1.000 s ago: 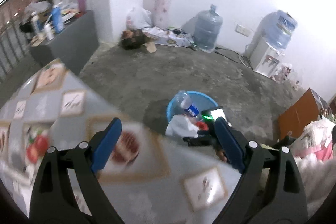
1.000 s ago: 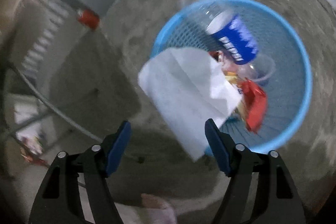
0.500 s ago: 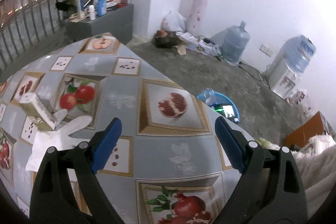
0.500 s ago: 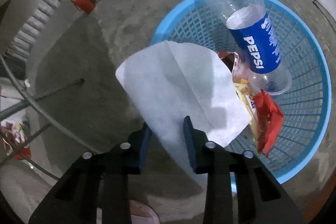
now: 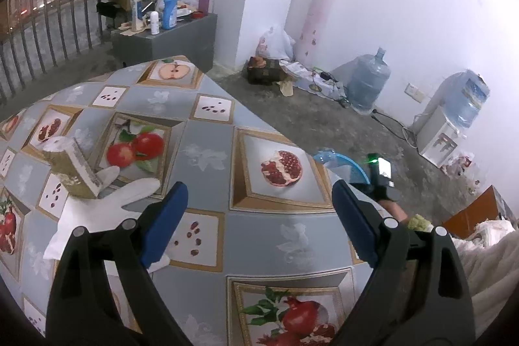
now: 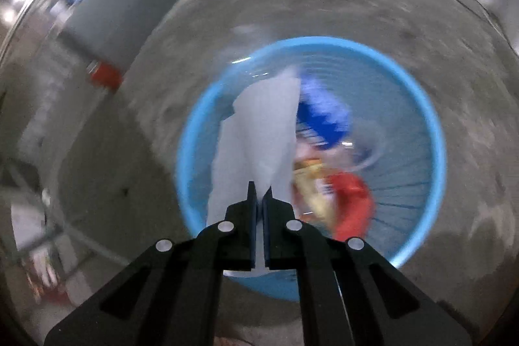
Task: Collect trash
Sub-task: 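Pinch the tissue in the wastebasket with the right gripper and push it down, then move both grippers back to the table toward the glove and box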
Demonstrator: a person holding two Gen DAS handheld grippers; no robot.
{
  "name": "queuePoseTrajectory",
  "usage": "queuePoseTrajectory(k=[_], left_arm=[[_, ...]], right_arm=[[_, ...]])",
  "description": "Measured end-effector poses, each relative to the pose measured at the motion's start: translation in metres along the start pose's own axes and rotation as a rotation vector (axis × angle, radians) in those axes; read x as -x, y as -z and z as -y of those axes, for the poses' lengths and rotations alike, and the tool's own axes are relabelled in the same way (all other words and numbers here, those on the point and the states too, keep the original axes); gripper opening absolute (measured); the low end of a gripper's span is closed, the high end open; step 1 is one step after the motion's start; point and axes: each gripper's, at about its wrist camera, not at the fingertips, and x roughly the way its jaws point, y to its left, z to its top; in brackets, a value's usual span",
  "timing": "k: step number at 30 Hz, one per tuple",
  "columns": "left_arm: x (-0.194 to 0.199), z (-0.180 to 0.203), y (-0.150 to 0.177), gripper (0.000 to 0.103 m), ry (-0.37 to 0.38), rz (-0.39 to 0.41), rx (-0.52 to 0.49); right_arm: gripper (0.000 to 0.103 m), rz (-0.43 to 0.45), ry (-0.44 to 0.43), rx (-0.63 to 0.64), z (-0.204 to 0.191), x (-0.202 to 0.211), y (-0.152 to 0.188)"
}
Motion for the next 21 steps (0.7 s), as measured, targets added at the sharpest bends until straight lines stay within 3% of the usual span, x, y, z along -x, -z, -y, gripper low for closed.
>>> queuePoseTrajectory(k=[4,6,8,9,10,16,21], left_arm=[[0.000,-0.006,0.003,0.086,-0.004,-0.008,0.022],[0.001,-0.008,0.004,0.086,-0.006,-0.008,0.029],[0.003,-0.010,0.005,0.086,-0.011,-0.003,0.031],[0.004,-0.010,0.005,0.086,-0.013,0.000,0.033],[0.006,-0.011,0.004,0.086,-0.016,0.006,0.037],[0.017,-0.016,0.006,0.087,-0.011,0.038,0.077],[0.030,-0.023,0.012,0.090,0.014,0.069,0.131]], right_arm=[[0.005,-0.091,0.116,-0.063,0.030,-0.025,0.000],[0.010,-0.127,0.111,-0.075,0.035,-0.032,0.000],[0.033,-0.100,0.097,-0.093,0.038,-0.023,0.001],[0.051,-0.066,0.089,-0.100,0.039,-0.015,0.001],[0.061,-0.044,0.088,-0.104,0.035,-0.012,0.002],[0.067,0.002,0.166,-0.156,0.041,0.024,0.006],[0.069,0.082,0.107,-0.110,0.037,0.071,0.015]])
